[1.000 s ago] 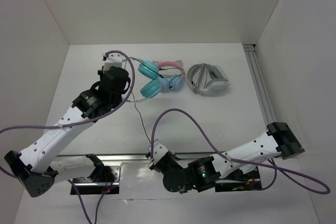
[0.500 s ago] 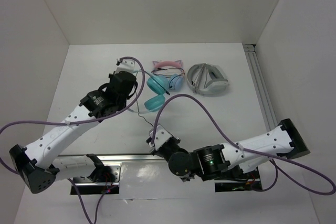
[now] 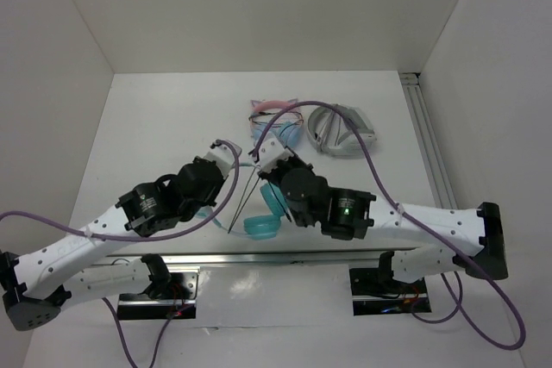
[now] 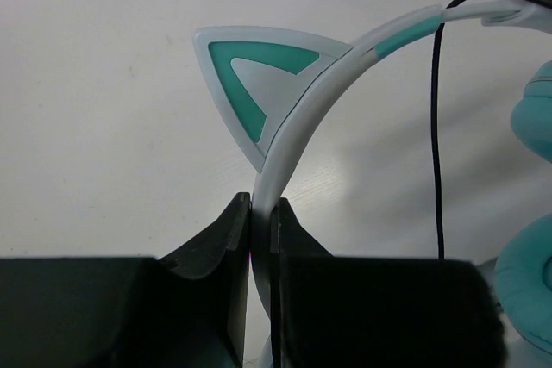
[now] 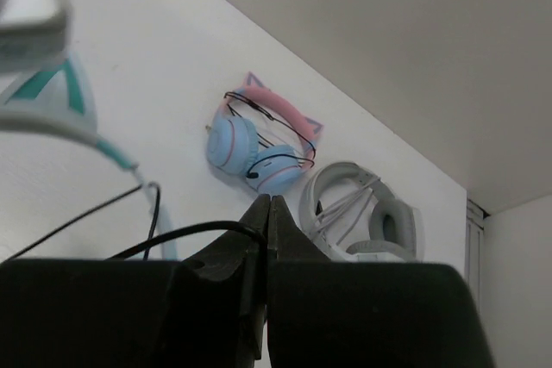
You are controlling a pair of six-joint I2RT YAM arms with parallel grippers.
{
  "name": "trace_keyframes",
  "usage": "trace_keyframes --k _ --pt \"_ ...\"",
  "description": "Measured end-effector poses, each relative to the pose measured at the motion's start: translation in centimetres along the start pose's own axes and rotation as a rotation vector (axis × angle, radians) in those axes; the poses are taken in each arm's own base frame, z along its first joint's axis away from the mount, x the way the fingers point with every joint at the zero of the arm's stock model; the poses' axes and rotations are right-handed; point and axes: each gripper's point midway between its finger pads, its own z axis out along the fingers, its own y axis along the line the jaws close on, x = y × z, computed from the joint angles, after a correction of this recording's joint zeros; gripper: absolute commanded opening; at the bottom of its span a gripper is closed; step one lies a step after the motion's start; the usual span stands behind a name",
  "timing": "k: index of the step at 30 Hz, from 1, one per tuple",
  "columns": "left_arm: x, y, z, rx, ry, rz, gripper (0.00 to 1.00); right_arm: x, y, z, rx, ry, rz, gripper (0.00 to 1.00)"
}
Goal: Wrap the headphones
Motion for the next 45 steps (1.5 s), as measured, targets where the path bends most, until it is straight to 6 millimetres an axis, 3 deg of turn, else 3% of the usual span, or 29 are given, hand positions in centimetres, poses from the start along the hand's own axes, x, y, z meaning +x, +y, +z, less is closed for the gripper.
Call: trace_keyframes --k 5,11,16,22,27,34,41,45 --pt "-0.7 -2.8 -0.6 0.102 -0.038 0.022 0.00 2.0 -2.8 3.8 -0.007 0.050 -0.016 0.03" --pt "-3.5 -1.7 -3.0 0.114 -0.142 -0.054 0.00 4.7 -4.1 7.3 -0.114 0.098 0.012 0.06" --pt "-4.6 -1.4 -5.2 0.177 -0.176 -0.073 0.00 5.0 -3.4 8.3 -0.288 0.028 0.135 0.20" --pt "-3.7 -3.8 -7.4 0.380 -0.139 0.021 0.00 3.9 -3.4 8.9 -0.424 -0.053 0.266 0.23" --pt "-5.5 -4.2 -9.0 0.442 -0.166 0.024 0.00 3.8 -0.8 8.9 -0.546 -0.087 0.337 0.28" --pt "-8.0 -3.7 -9.6 0.415 -0.194 -0.032 0.00 8.8 3.8 7.6 -0.649 -0.045 0.466 0.33" --pt "-9.5 -2.4 -9.8 0.338 -0.187 -0.116 0.00 10.5 7.4 7.8 -0.715 -0.050 0.569 0.34" --pt "-10.6 -0.8 -10.4 0.272 -0.202 -0.184 0.00 12.5 9.2 7.7 -0.740 -0.021 0.611 0.34"
